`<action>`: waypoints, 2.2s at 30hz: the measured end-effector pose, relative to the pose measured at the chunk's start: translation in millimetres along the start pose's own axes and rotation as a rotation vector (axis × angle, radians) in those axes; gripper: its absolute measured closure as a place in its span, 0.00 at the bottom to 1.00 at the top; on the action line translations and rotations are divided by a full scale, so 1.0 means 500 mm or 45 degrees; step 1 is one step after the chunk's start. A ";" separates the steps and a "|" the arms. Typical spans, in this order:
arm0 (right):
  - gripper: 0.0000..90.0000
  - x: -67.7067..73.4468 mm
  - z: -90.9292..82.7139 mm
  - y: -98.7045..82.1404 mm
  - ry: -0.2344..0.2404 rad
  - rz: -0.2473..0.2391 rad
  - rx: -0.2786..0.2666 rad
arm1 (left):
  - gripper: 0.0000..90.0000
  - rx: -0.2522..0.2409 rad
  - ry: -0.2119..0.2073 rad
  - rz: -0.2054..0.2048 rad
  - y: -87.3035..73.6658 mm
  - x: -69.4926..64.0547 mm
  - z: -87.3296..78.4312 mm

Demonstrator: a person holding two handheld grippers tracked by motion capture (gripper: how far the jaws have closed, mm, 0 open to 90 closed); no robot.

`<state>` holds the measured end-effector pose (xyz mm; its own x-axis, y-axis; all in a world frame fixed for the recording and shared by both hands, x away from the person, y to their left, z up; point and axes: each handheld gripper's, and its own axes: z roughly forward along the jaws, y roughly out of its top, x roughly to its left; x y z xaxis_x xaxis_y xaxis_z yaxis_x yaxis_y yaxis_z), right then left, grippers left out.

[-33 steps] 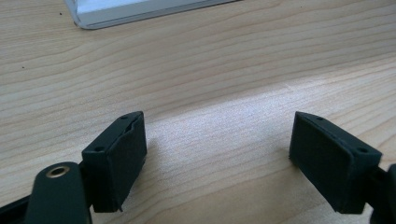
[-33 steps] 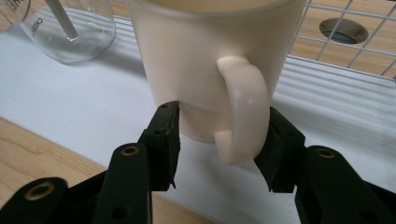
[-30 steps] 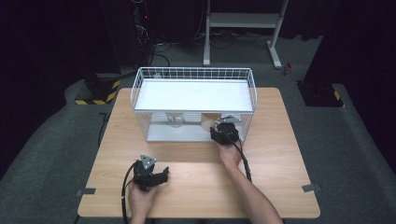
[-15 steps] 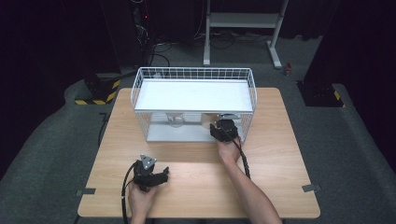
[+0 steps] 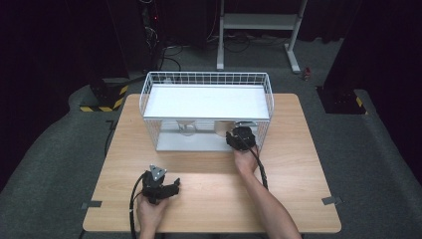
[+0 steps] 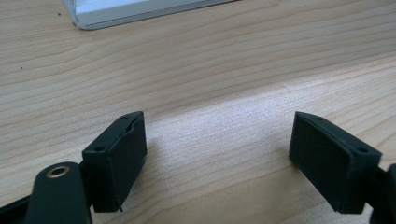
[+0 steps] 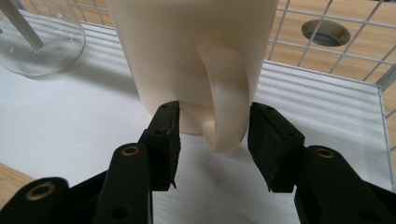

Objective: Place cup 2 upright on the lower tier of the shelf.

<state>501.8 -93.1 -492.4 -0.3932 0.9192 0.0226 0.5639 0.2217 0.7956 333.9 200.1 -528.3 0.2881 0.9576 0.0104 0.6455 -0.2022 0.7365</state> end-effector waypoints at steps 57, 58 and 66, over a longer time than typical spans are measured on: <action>0.36 -0.009 -0.141 -0.014 0.173 -0.080 -0.064 | 0.21 -0.004 0.000 -0.003 0.000 -0.001 0.001; 0.36 -0.010 -0.144 -0.015 0.176 -0.080 -0.061 | 0.21 -0.005 0.000 -0.001 0.000 -0.001 0.001; 0.36 -0.016 -0.171 -0.021 0.205 -0.104 -0.078 | 0.21 -0.005 0.000 -0.002 0.000 -0.001 0.001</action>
<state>436.9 -131.0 -449.2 -0.5501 0.8337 0.0492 0.4820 0.2688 0.8339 334.1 199.7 -528.5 0.2868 0.9580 0.0095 0.6433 -0.1999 0.7391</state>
